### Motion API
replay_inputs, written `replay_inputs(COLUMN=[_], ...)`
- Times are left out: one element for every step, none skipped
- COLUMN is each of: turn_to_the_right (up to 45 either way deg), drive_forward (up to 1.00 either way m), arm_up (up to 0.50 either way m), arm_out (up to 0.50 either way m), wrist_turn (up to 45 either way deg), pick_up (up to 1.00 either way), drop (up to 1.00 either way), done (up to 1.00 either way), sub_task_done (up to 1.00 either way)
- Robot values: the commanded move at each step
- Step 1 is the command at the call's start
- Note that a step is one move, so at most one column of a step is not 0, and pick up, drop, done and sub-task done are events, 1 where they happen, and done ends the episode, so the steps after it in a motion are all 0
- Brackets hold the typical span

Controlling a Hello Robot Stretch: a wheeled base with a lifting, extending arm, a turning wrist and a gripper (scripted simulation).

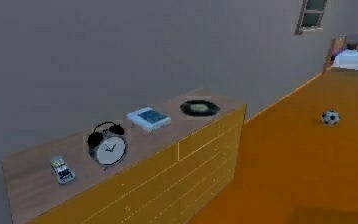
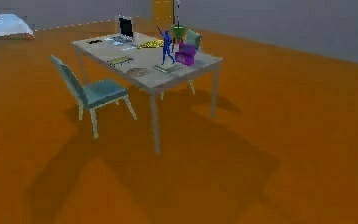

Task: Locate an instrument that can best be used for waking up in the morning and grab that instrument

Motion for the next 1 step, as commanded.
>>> replay_inputs(turn_to_the_right=[-45.0], drive_forward=[0.0], arm_up=[0.0], arm_out=[0.0], wrist_turn=[0.0], pick_up=[0.0], drop=[0.0], done=[0.0], sub_task_done=[0.0])
